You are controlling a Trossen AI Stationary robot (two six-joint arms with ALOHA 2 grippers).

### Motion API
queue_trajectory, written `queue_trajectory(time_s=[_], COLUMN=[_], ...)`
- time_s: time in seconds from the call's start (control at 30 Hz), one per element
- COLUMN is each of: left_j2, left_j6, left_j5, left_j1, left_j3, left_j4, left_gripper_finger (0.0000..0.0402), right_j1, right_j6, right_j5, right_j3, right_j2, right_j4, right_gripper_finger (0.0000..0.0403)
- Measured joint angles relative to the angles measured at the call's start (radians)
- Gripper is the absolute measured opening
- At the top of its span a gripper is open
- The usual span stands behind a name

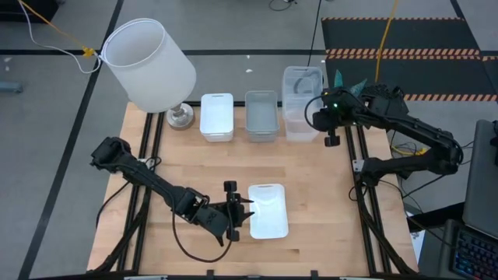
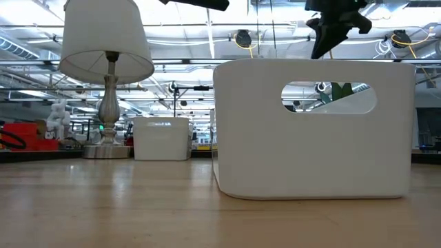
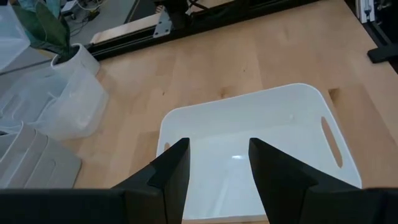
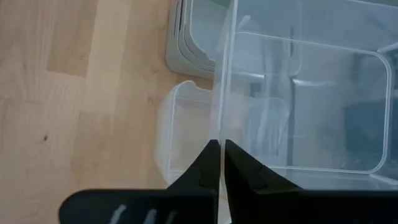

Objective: Stack baskets by color
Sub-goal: Stack the transparent bin on the top right stacked transparent bins

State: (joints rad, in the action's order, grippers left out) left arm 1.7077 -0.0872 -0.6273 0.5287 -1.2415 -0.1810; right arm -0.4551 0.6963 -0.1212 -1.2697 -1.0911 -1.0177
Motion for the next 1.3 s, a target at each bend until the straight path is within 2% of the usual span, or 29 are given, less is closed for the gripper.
queue_trajectory(time_s=[0.3,0.77,1.07,1.3], left_j2=[0.000,0.000,0.000,0.000], left_j6=[-0.002,-0.003,-0.003,-0.003], left_j5=[0.000,0.000,0.001,0.001], left_j1=[0.000,0.000,0.000,0.000], left_j3=[0.000,0.000,0.000,0.000], left_j4=[-0.001,-0.001,-0.001,-0.001], left_gripper_finger=[0.0168,0.0168,0.0168,0.0168], right_j1=[-0.035,-0.127,-0.181,-0.205], right_j6=[-0.002,0.078,0.113,0.135], right_j5=[0.021,0.025,0.121,0.127], right_j3=[0.079,0.241,0.275,0.276], right_j2=[-0.009,-0.009,-0.009,-0.009], right_j4=[0.019,0.150,0.181,0.167], right_gripper_finger=[0.0000,0.0000,0.0000,0.0000])
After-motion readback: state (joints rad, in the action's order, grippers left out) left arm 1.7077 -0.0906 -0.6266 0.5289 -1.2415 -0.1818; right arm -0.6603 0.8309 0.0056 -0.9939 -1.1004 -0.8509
